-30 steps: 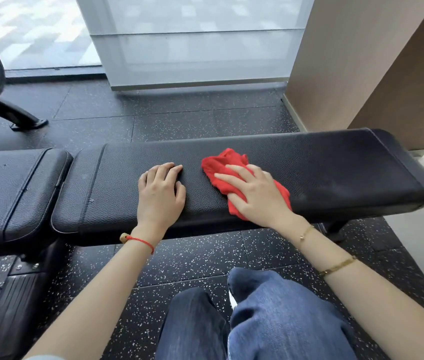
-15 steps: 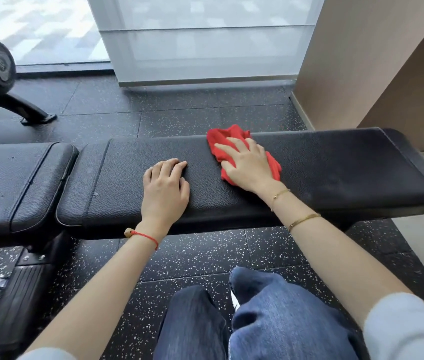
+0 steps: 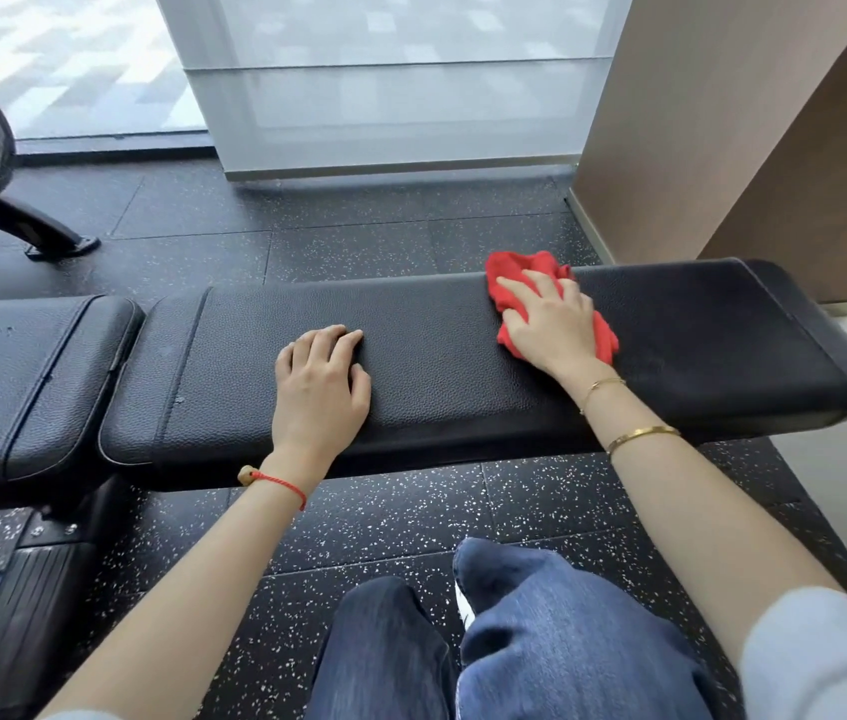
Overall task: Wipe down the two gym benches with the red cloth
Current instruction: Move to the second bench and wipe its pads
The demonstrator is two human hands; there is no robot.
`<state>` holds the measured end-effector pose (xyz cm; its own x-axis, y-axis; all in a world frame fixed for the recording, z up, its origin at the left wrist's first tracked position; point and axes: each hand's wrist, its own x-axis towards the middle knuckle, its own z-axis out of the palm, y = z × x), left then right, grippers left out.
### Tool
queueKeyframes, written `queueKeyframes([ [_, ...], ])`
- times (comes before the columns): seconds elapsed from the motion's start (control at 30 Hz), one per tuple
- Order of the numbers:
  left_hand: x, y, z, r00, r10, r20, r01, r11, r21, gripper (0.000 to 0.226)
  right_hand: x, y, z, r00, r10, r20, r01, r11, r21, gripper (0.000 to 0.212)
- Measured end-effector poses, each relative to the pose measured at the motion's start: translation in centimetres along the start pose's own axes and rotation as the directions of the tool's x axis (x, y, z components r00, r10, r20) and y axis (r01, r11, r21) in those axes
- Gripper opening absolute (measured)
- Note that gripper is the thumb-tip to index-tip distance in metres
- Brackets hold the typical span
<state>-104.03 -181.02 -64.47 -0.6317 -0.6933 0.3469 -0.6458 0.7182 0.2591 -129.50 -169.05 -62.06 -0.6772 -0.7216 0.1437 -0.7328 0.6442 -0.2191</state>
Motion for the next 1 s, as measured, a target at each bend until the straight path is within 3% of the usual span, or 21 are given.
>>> queueKeyframes([
  [0.2, 0.0, -0.1, 0.2, 1.0, 0.015, -0.025, -0.016, 1.0, -0.007, 0.043, -5.1, -3.1, 0.2, 0.963, -0.269, 0.01, 0.269, 0.963, 0.009, 0.047],
  [0.3, 0.0, 0.0, 0.3, 0.997, 0.035, -0.068, -0.036, 0.999, -0.003, 0.032, -7.8, -1.7, -0.2, 0.948, -0.318, -0.022, 0.319, 0.947, 0.039, 0.047],
  [0.4, 0.0, 0.9, 0.4, 0.996, 0.027, -0.089, -0.032, 0.998, -0.052, 0.027, -8.2, 1.4, -0.7, 0.972, -0.222, -0.082, 0.224, 0.975, 0.012, 0.046],
  [0.57, -0.2, 4.2, 1.0, 0.998, 0.054, -0.046, -0.058, 0.994, -0.096, 0.029, -4.0, 4.4, -1.3, 0.979, 0.182, -0.092, -0.183, 0.983, -0.002, 0.044],
  [0.63, -0.1, 5.5, 1.4, 0.998, 0.053, -0.021, -0.055, 0.994, -0.093, 0.03, -3.0, 3.5, -1.1, 0.972, 0.222, -0.073, -0.223, 0.975, -0.015, 0.045],
  [0.87, 0.1, 9.9, 2.3, 0.997, 0.074, 0.003, -0.073, 0.99, -0.121, 0.036, -7.9, 1.3, -0.7, 0.988, -0.157, -0.012, 0.157, 0.988, -0.005, 0.048],
  [0.93, 0.0, 10.6, 2.8, 0.996, 0.084, 0.026, -0.081, 0.991, -0.11, 0.037, -8.8, 2.7, -1.1, 0.982, -0.191, -0.003, 0.191, 0.982, 0.005, 0.048],
  [1.0, -0.2, 10.6, 3.3, 0.995, 0.094, 0.036, -0.09, 0.992, -0.089, 0.039, -8.7, 4.9, -1.5, 0.991, -0.126, -0.046, 0.126, 0.992, -0.005, 0.046],
])
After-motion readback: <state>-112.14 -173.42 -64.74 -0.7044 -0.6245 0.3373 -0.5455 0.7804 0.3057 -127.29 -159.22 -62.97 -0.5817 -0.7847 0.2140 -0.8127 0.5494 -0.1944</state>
